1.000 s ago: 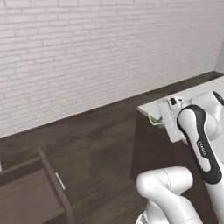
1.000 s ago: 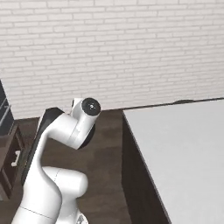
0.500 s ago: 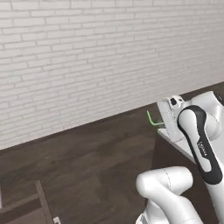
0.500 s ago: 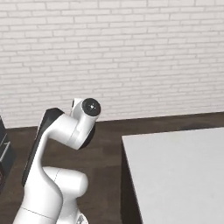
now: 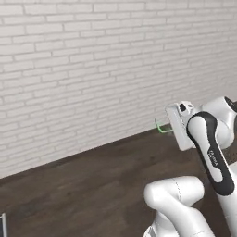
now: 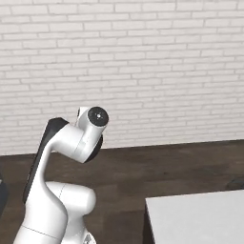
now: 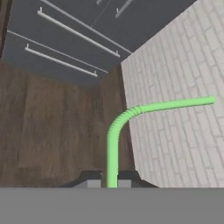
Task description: Take a straw from the drawer in front and place it inside the glass cup on the dining counter.
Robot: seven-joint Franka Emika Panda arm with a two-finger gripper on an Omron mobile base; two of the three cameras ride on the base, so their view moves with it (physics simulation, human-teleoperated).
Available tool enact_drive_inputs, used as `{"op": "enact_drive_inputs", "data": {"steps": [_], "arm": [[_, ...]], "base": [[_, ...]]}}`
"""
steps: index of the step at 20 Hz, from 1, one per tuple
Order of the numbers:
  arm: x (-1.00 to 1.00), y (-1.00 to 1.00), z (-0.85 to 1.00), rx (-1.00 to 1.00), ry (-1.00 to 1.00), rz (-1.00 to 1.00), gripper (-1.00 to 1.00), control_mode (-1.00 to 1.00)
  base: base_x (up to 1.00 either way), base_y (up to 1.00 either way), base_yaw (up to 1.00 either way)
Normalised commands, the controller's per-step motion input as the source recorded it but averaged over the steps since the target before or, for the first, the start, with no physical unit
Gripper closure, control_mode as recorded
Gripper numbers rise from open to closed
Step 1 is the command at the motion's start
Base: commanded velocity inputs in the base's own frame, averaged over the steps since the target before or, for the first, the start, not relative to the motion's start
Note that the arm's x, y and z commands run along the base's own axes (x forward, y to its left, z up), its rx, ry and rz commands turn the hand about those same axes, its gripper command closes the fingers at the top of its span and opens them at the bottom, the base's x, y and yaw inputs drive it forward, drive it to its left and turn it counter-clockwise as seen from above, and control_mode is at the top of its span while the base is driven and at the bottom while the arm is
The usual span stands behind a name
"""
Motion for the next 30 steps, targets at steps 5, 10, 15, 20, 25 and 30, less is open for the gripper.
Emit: {"op": "enact_drive_inputs", "data": {"steps": [5, 10, 15, 20, 25, 30], "arm": [[0.0, 0.0, 0.0, 0.0, 0.0, 0.0, 1.0, 1.0], [0.0, 0.0, 0.0, 0.0, 0.0, 0.0, 1.0, 1.0], [0.0, 0.0, 0.0, 0.0, 0.0, 0.0, 1.0, 1.0], [0.0, 0.0, 0.0, 0.0, 0.0, 0.0, 1.0, 1.0], [0.0, 0.0, 0.0, 0.0, 0.0, 0.0, 1.0, 1.0], [0.0, 0.0, 0.0, 0.0, 0.0, 0.0, 1.0, 1.0]], "base": [[1.0, 0.22, -0.06], [0.85, 0.25, -0.35], [0.69, 0.27, -0.61], [0.63, 0.19, -0.7], [0.62, 0.21, -0.75], [0.68, 0.27, -0.75]]}}
